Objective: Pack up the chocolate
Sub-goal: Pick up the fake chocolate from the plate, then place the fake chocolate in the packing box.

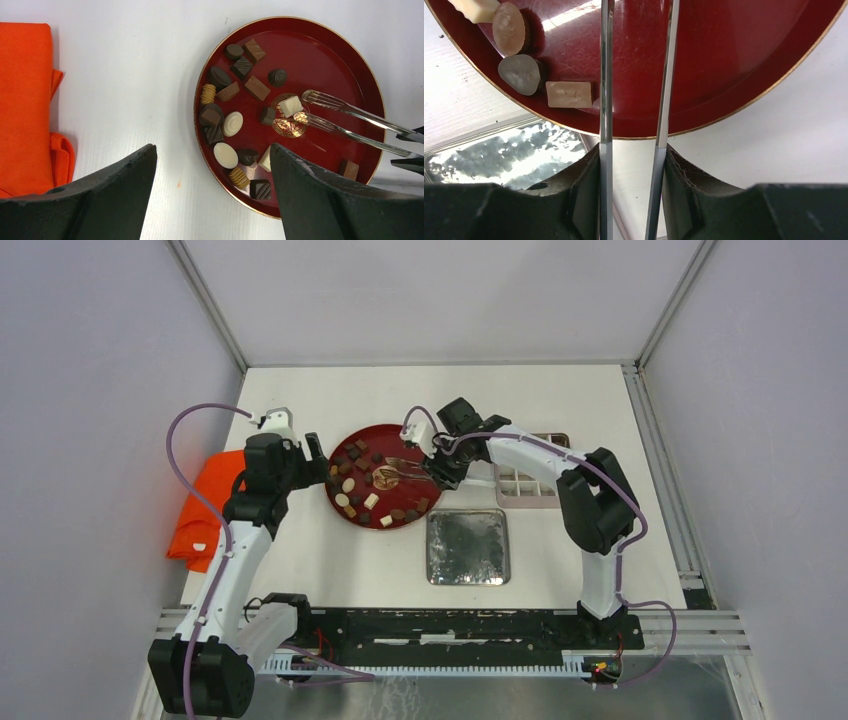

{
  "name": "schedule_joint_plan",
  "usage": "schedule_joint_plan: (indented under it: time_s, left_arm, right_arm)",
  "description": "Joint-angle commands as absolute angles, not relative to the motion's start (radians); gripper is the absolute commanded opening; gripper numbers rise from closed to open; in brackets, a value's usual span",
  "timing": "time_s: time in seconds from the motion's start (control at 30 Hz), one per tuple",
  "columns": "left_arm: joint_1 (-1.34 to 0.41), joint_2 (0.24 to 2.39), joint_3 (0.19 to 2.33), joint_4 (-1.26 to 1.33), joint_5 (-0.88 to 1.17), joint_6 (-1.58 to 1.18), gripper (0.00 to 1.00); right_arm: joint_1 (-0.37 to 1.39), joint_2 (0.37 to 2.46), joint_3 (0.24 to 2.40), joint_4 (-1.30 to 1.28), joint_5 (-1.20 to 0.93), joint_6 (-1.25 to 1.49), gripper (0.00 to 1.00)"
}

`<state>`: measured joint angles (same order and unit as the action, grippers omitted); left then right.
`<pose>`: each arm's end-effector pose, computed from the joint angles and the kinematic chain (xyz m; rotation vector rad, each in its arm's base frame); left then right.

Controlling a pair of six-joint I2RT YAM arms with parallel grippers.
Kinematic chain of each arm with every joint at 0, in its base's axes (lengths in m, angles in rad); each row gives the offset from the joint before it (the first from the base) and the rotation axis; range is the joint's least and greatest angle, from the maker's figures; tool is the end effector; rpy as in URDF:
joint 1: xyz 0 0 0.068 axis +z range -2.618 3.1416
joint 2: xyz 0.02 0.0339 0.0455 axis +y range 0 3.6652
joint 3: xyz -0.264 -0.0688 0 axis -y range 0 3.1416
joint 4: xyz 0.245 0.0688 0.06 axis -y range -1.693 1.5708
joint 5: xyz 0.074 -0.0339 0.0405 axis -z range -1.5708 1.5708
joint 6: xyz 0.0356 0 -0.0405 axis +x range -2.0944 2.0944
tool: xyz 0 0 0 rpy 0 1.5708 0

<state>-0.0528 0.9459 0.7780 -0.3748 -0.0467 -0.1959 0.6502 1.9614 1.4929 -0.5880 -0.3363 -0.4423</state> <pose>0.2108 -0.0095 0.2892 -0.1790 2.1068 -0.0991 0.3265 0.2631 0.2068 -1.4608 2.1777 0.5138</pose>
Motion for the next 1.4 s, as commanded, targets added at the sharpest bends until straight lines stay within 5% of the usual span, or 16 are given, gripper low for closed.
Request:
schedule_joint_plan:
  time_s: [0.0, 0.8, 1.13, 1.37]
  left_arm:
    - [-0.051, 0.935, 0.783, -0.367, -0.053, -0.157, 0.88]
    - [-0.051, 0.933, 0.782, -0.368, -0.057, -0.156, 0.88]
    - [-0.051, 0.931, 0.782, -0.368, -0.056, -0.155, 0.88]
    - [-0.051, 0.928, 0.782, -0.37, -0.06, -0.155, 0.88]
  right_arm:
    - [0.666, 1.979, 1.543, -0.581, -0.339, -0.426, 0.46]
    - [0.696, 2.057, 1.638, -0.616, -0.279, -0.404, 0.46]
    - [0.696, 1.997, 1.607, -0.609, -0.267, -0.417, 0.13]
    - [0.69, 1.932, 1.58, -0.603, -0.319, -0.425, 0.02]
